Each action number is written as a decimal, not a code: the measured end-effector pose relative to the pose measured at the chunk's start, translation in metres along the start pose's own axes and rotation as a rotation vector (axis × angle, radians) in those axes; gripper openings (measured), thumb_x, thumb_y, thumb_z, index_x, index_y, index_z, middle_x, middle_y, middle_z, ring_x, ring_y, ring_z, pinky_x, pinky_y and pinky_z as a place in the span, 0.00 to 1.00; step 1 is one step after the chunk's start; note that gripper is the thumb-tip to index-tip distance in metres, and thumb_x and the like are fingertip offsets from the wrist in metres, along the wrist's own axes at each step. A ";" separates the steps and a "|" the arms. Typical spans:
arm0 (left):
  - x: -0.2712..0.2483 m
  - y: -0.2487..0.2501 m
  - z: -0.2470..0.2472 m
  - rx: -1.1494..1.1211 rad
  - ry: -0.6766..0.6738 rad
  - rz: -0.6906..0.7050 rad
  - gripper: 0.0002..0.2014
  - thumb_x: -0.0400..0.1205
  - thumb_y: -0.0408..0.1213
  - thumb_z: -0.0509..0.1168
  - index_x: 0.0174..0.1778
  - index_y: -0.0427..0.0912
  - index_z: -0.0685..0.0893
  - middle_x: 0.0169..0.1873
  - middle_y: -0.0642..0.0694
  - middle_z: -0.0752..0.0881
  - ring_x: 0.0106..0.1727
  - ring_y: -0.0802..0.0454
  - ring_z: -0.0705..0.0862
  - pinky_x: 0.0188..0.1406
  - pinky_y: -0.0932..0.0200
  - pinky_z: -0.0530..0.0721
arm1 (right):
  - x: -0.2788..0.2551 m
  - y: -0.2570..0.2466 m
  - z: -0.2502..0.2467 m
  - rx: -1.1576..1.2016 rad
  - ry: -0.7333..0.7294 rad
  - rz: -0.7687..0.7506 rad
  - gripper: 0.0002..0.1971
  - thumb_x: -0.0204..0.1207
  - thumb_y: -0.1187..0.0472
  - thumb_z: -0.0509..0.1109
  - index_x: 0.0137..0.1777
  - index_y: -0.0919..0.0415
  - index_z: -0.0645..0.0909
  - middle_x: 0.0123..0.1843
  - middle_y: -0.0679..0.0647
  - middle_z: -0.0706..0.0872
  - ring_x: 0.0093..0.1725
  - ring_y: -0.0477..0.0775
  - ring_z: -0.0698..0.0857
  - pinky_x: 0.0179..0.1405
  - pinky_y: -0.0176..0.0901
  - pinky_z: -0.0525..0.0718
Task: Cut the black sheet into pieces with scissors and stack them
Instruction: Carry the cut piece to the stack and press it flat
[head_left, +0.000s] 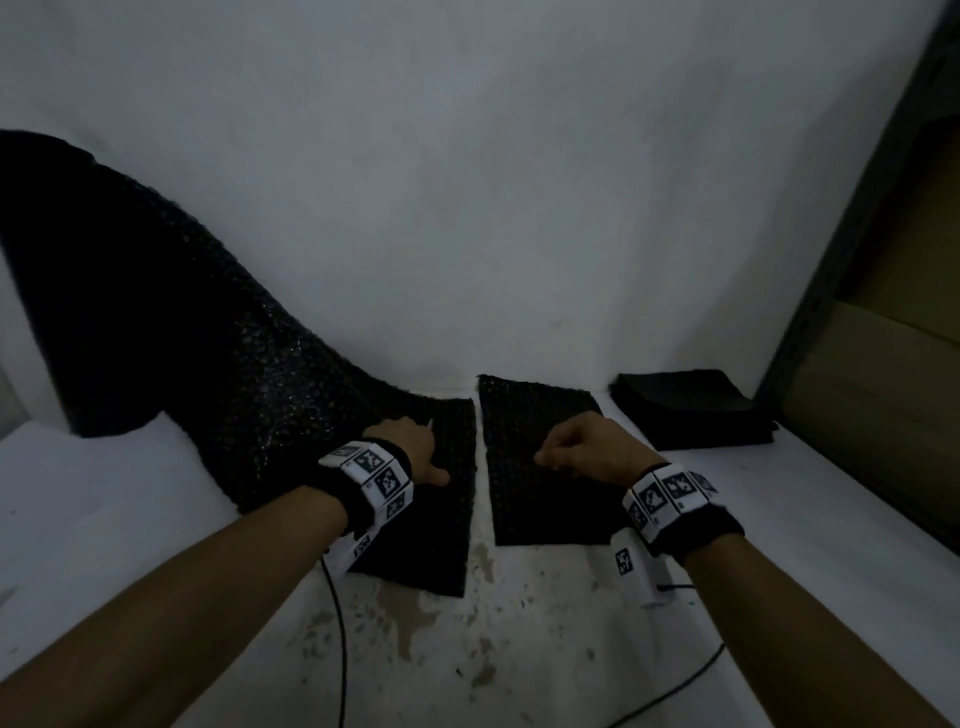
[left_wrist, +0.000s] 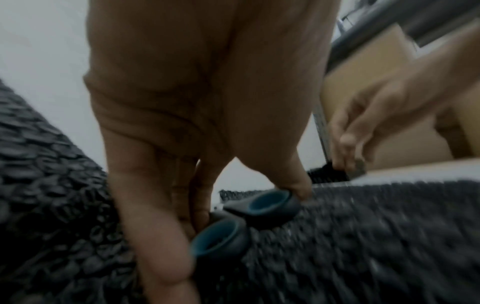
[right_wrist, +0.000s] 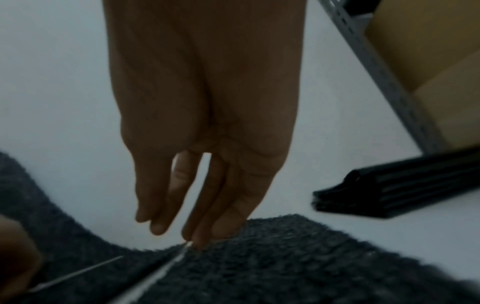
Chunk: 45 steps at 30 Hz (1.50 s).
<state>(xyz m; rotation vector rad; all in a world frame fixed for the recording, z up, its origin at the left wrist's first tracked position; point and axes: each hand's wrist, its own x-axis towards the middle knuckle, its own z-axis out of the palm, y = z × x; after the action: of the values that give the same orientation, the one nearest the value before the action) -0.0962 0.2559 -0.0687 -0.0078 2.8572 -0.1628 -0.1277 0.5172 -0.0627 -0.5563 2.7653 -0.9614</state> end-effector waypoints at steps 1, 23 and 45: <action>-0.001 0.003 0.002 0.032 -0.005 -0.016 0.33 0.81 0.65 0.64 0.65 0.37 0.80 0.49 0.43 0.82 0.52 0.42 0.85 0.42 0.53 0.81 | -0.004 0.003 -0.002 -0.046 0.009 -0.001 0.06 0.74 0.49 0.80 0.37 0.48 0.92 0.34 0.42 0.90 0.35 0.37 0.85 0.37 0.27 0.79; -0.013 0.093 0.009 -0.151 0.023 0.567 0.18 0.76 0.50 0.78 0.53 0.40 0.87 0.52 0.44 0.86 0.52 0.45 0.84 0.49 0.54 0.82 | -0.073 0.054 -0.013 -0.208 -0.136 0.103 0.17 0.62 0.34 0.82 0.47 0.40 0.91 0.50 0.38 0.89 0.52 0.41 0.84 0.50 0.33 0.82; -0.020 0.061 0.004 -1.006 -0.180 0.227 0.04 0.83 0.33 0.71 0.50 0.36 0.84 0.42 0.39 0.87 0.41 0.46 0.87 0.47 0.43 0.91 | -0.096 0.062 -0.031 0.524 -0.112 0.424 0.20 0.70 0.66 0.83 0.62 0.66 0.86 0.56 0.62 0.92 0.57 0.64 0.90 0.59 0.56 0.89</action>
<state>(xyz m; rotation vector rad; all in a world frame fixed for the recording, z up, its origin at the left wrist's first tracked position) -0.0755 0.3168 -0.0737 0.0922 2.4234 1.2266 -0.0664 0.6176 -0.0747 0.0550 2.2507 -1.4052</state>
